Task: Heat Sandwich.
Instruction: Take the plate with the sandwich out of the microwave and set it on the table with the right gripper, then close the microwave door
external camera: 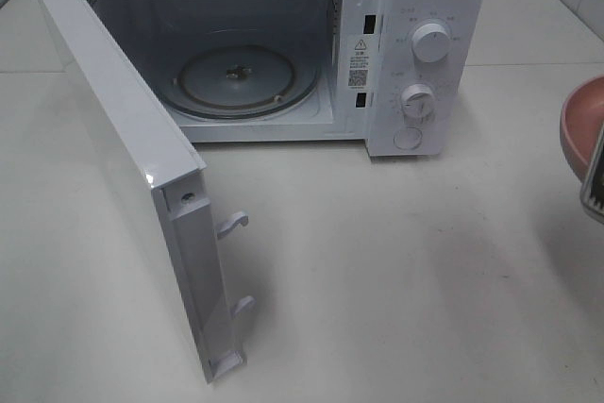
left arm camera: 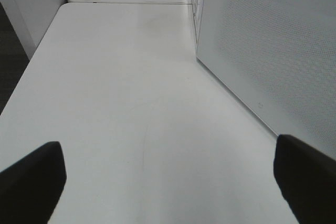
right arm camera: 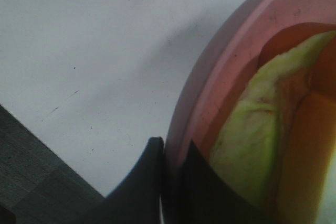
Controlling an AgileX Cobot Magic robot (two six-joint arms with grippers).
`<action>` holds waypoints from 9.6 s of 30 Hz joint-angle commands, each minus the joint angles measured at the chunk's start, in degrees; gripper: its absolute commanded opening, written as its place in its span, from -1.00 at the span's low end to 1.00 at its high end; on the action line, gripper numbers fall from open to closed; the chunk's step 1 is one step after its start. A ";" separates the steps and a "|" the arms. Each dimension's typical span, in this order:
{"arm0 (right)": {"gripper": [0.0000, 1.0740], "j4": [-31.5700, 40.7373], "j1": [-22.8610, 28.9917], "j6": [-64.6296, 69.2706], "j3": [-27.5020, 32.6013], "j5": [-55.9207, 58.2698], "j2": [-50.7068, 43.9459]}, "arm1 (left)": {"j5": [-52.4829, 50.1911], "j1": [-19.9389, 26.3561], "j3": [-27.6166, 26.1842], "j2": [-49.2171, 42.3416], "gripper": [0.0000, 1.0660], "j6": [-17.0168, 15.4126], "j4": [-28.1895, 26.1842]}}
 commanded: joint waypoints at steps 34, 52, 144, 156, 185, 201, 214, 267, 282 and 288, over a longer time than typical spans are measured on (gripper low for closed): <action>-0.99 -11.75 -7.68 33.00 -9.63 -11.63 30.77 | -0.11 0.17 0.17 -1.60 0.94 -0.06 0.11; -0.99 -15.30 -17.59 38.85 -9.80 -19.54 38.56 | -0.11 0.17 0.17 -1.60 0.94 -0.06 0.11; 0.47 8.37 -20.40 23.03 -10.66 -7.10 14.15 | -0.11 0.17 0.17 -1.60 0.94 -0.06 0.11; 0.42 13.98 -20.40 17.99 -10.66 -2.64 3.55 | -0.11 0.17 0.17 -1.60 0.94 -0.06 0.11; 0.42 15.64 -20.45 17.65 -6.42 6.59 -23.89 | -0.11 0.17 0.17 -1.60 0.94 -0.06 0.11; 0.42 18.33 -27.27 17.42 3.32 2.06 -43.09 | -0.11 0.17 0.17 -1.60 0.94 -0.06 0.11; 0.42 20.17 -29.16 15.18 6.88 0.00 -56.84 | -0.11 0.17 0.17 -1.60 0.94 -0.06 0.11; 0.42 20.28 -29.79 15.01 6.93 0.00 -58.16 | -0.11 0.17 0.17 -1.60 0.94 -0.11 -0.23; 0.42 20.28 -29.79 15.01 6.93 0.00 -58.16 | -1.89 0.17 -2.92 5.16 0.92 0.34 -1.89; 0.42 20.28 -29.79 15.01 6.93 0.00 -58.16 | -7.28 0.17 -3.04 12.03 0.57 0.29 -1.83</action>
